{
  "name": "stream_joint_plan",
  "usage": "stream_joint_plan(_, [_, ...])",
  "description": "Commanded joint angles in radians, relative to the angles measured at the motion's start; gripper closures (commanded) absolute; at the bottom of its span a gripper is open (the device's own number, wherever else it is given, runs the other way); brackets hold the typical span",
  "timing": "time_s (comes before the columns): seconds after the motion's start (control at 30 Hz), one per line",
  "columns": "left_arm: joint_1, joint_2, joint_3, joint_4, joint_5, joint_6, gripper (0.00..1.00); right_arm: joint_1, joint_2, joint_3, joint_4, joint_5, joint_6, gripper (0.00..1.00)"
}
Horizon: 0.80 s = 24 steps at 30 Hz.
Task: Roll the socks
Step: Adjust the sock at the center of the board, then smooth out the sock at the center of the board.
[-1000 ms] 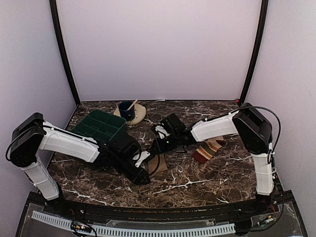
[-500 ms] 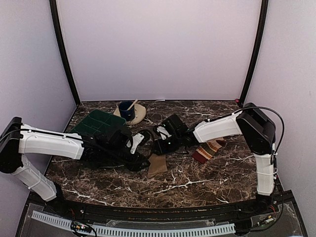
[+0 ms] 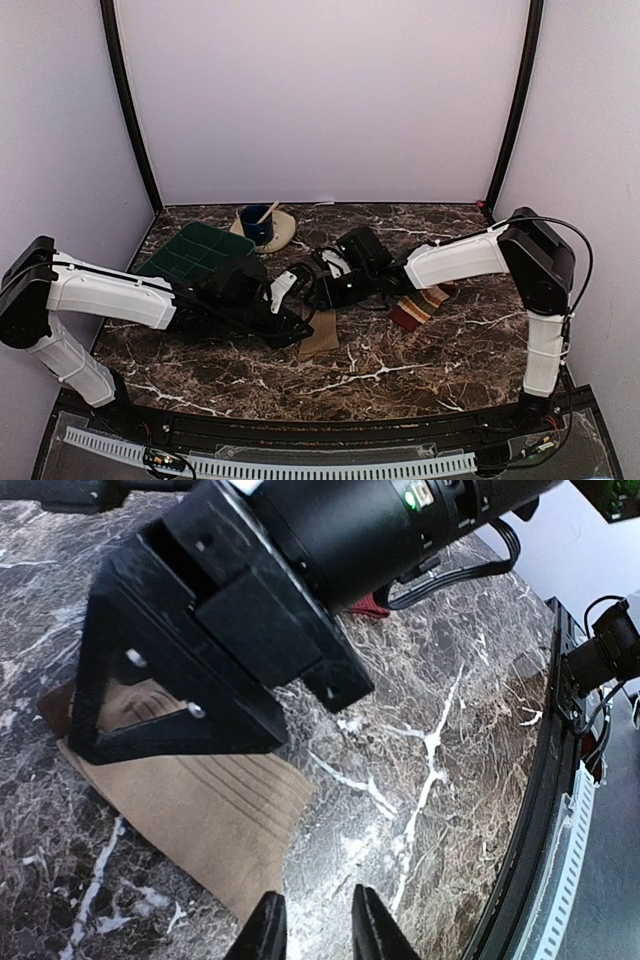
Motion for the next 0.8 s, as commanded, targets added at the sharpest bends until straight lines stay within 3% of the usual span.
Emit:
stream_joint_plan(0.0, [-0.015, 0.026, -0.026, 0.093, 0.043, -0.016, 0.77, -0.011, -0.033, -0.046, 0.115, -0.086, 0.045, 0.48])
stream_joint_plan(0.47, [-0.029, 0.203, 0.005, 0.236, 0.013, -0.009, 0.92, -0.071, 0.057, -0.153, 0.413, -0.351, 0.231, 0.86])
stream_joint_plan(0.77, [-0.027, 0.251, 0.024, 0.264, -0.046, 0.002, 0.96, -0.085, 0.108, -0.164, 0.477, -0.406, 0.272, 0.94])
